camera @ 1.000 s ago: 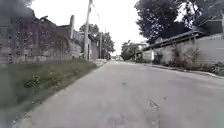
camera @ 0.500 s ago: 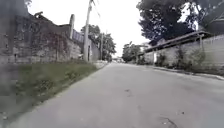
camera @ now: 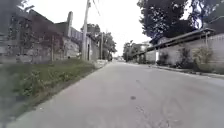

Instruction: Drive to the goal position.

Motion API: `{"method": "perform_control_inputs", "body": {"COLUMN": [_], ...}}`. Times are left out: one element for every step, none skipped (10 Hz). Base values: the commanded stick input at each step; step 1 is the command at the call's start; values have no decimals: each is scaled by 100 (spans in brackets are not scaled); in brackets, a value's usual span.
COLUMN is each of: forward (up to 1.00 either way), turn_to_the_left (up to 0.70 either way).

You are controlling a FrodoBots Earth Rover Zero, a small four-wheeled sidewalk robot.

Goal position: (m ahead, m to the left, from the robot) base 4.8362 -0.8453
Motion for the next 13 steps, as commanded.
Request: {"method": "perform_control_inputs", "body": {"forward": [100, 100, 100, 100, 100, 100, 100, 100, 100, 100, 100, 100, 100], "turn_to_the_left": [0, 0, 0, 0, 0, 0, 0, 0, 0, 0, 0, 0, 0]}}
